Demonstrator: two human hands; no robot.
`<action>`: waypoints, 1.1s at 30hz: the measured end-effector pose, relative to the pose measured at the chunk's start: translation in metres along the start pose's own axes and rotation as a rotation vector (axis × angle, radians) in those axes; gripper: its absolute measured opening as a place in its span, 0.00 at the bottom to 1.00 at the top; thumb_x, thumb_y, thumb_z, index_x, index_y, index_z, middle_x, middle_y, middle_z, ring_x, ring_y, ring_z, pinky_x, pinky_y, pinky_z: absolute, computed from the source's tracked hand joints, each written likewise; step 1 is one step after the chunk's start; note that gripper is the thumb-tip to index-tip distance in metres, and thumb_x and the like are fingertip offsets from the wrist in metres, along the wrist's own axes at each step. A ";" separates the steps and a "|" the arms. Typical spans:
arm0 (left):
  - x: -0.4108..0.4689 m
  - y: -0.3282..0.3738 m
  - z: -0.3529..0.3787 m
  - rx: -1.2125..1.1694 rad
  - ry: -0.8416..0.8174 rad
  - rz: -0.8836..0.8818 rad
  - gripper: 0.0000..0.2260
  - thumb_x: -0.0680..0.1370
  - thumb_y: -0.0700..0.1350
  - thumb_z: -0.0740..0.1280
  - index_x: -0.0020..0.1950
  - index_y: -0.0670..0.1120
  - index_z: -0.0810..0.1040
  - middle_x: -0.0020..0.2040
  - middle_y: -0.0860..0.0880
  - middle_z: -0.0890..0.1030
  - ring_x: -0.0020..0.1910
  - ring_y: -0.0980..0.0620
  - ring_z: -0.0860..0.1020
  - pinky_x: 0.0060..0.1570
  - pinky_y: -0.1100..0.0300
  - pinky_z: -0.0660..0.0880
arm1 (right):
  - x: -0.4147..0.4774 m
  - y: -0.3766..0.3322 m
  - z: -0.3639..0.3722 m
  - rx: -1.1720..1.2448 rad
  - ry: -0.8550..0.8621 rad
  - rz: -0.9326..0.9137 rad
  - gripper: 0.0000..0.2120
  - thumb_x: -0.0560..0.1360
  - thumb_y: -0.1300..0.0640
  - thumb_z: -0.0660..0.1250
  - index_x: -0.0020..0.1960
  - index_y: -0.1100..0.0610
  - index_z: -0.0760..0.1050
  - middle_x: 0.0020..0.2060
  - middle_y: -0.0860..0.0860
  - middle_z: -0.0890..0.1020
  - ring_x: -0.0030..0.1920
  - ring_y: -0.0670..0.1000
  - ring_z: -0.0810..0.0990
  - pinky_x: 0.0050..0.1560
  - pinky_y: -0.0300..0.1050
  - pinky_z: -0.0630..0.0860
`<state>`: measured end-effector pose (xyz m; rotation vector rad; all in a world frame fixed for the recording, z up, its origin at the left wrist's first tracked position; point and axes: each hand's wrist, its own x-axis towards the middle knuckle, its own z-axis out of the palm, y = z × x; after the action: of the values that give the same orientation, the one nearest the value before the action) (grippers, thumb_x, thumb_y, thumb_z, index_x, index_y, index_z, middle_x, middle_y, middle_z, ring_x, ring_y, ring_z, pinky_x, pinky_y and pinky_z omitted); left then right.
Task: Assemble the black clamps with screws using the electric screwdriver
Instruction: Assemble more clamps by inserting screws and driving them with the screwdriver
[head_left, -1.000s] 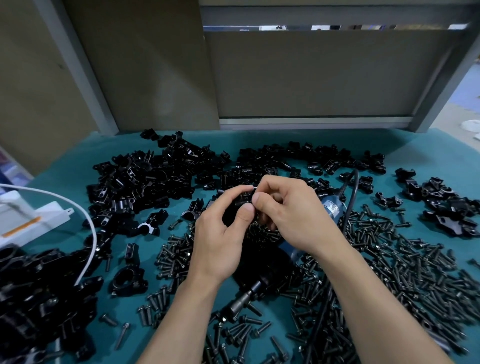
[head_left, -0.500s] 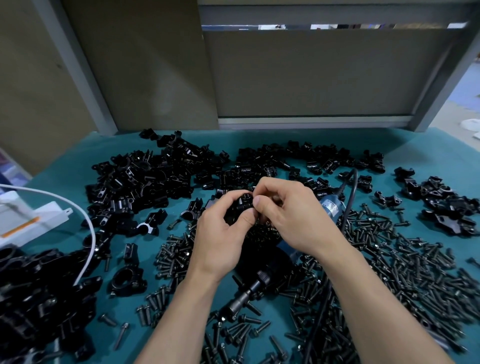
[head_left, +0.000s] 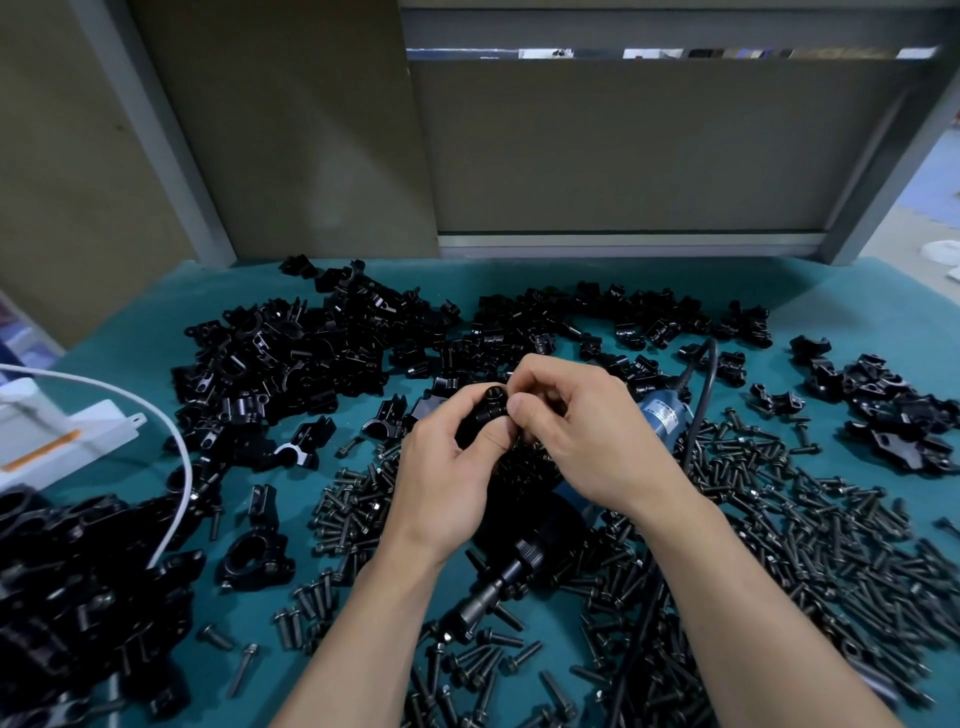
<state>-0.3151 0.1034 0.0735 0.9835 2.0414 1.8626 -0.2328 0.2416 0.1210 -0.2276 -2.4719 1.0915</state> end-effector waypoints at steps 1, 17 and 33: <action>0.000 0.000 0.000 -0.003 0.002 0.002 0.11 0.81 0.54 0.67 0.62 0.58 0.83 0.53 0.55 0.87 0.50 0.55 0.85 0.49 0.54 0.79 | 0.000 0.000 0.000 -0.007 -0.006 0.005 0.10 0.81 0.57 0.68 0.41 0.48 0.76 0.33 0.48 0.81 0.34 0.50 0.77 0.37 0.47 0.75; -0.001 -0.001 0.002 0.103 0.032 0.033 0.12 0.80 0.53 0.64 0.61 0.60 0.82 0.52 0.60 0.86 0.54 0.58 0.84 0.53 0.57 0.81 | 0.001 -0.007 0.000 -0.068 -0.014 0.119 0.11 0.82 0.54 0.65 0.41 0.48 0.76 0.31 0.49 0.82 0.31 0.48 0.77 0.33 0.42 0.73; -0.001 -0.002 0.005 0.136 0.032 0.069 0.12 0.81 0.49 0.66 0.62 0.59 0.82 0.54 0.64 0.85 0.57 0.62 0.82 0.55 0.64 0.78 | 0.004 -0.008 0.006 -0.167 0.014 0.229 0.25 0.85 0.47 0.60 0.30 0.54 0.69 0.21 0.46 0.71 0.24 0.46 0.69 0.27 0.39 0.66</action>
<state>-0.3123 0.1067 0.0709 1.0774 2.2046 1.8038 -0.2386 0.2336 0.1240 -0.5792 -2.5735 0.9656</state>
